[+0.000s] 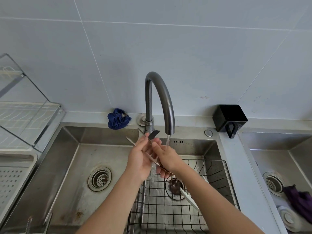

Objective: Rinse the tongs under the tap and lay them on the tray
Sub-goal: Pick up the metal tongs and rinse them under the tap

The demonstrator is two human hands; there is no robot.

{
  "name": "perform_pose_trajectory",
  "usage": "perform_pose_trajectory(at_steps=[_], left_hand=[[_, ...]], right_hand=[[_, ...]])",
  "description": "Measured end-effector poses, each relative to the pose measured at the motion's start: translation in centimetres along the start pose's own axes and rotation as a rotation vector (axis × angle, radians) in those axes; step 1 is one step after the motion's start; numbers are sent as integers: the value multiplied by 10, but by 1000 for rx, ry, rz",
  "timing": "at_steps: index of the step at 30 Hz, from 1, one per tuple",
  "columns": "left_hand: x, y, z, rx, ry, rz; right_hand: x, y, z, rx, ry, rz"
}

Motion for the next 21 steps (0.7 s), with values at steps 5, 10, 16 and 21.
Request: perform_pose_trajectory(at_steps=[5, 10, 16, 21], left_hand=[[-10, 5, -1, -53, -41, 35], [22, 2, 18, -16, 54, -29], [45, 2, 26, 13, 276, -102], [37, 6, 49, 118, 41, -179]], right_hand=[[-3, -18, 7, 196, 335, -105], [-6, -32, -8, -72, 285, -239], [-39, -57, 2, -94, 621, -77], [-45, -71, 19, 214, 816, -7]])
Point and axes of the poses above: each hand's wrist, its own y-axis towards the middle knuckle, its own z-axis out of the palm, x = y × z, the point moved 9 cm from there along y, towards the middle knuckle, and after that the axes turned 3 degrees about -z, right-handed, at the moved point
